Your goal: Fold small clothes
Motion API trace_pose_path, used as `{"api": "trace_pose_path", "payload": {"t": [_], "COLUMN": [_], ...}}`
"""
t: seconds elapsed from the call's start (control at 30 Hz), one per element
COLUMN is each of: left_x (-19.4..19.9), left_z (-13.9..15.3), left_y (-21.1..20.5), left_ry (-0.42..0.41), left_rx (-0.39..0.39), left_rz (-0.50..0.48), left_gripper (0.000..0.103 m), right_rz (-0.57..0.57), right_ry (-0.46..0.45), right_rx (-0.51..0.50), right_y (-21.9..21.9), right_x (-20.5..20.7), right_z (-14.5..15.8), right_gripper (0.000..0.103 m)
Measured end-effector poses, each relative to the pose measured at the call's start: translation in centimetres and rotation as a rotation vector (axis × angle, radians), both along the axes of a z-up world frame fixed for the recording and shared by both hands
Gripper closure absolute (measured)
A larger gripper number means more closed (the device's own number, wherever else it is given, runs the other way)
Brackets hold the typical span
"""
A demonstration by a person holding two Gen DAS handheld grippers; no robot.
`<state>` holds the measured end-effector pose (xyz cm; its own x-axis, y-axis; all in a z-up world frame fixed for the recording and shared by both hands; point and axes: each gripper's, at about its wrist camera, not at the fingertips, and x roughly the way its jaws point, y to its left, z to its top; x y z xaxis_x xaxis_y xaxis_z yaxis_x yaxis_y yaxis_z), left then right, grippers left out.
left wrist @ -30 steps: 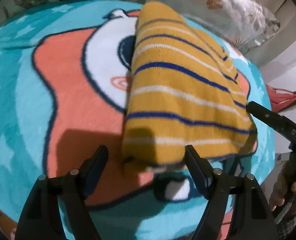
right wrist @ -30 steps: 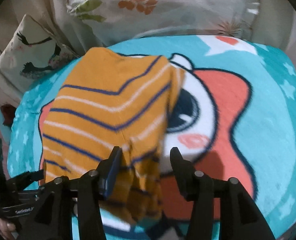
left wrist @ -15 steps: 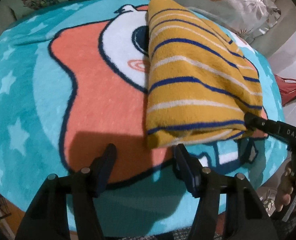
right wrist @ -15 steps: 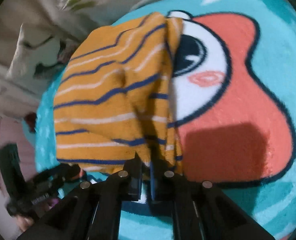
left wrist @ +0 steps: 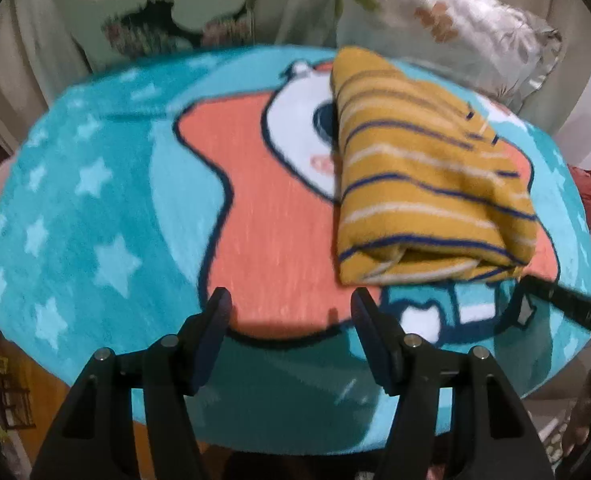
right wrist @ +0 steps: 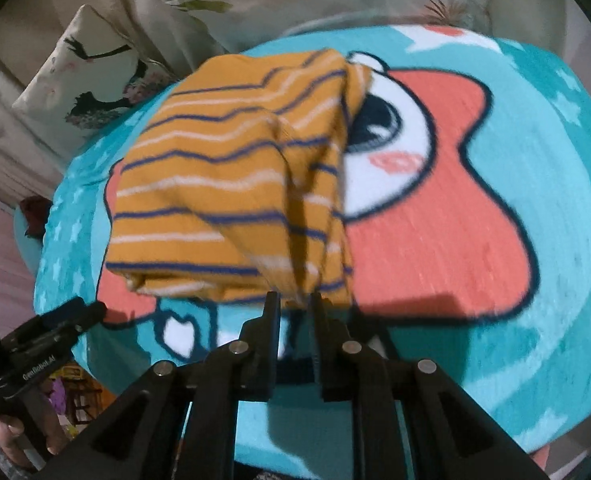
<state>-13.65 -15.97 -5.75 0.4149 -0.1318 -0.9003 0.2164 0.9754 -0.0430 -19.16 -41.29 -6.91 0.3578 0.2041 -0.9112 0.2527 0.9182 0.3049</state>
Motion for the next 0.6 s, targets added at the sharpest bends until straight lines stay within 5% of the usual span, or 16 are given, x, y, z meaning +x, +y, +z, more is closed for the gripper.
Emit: {"api": "trace_pose_path", "payload": {"t": [0.23, 0.4, 0.6], "left_x": [-1.5, -3.4, -7.7], "left_z": [5.1, 8.1, 13.1], "left_y": [0.6, 2.2, 4.8], "left_ry": [-0.275, -0.387, -0.566], "left_rx": [-0.025, 0.015, -0.031], "left_rz": [0.028, 0.107, 0.125], "left_gripper": [0.015, 0.012, 0.0], "right_rz": [-0.052, -0.077, -0.104], "right_ry": [0.009, 0.018, -0.026], "right_rx": [-0.054, -0.092, -0.136], "right_y": [0.4, 2.1, 4.7], "right_x": [-3.2, -4.7, -6.8], "right_z": [0.4, 1.0, 2.9], "right_gripper": [0.078, 0.074, 0.072]}}
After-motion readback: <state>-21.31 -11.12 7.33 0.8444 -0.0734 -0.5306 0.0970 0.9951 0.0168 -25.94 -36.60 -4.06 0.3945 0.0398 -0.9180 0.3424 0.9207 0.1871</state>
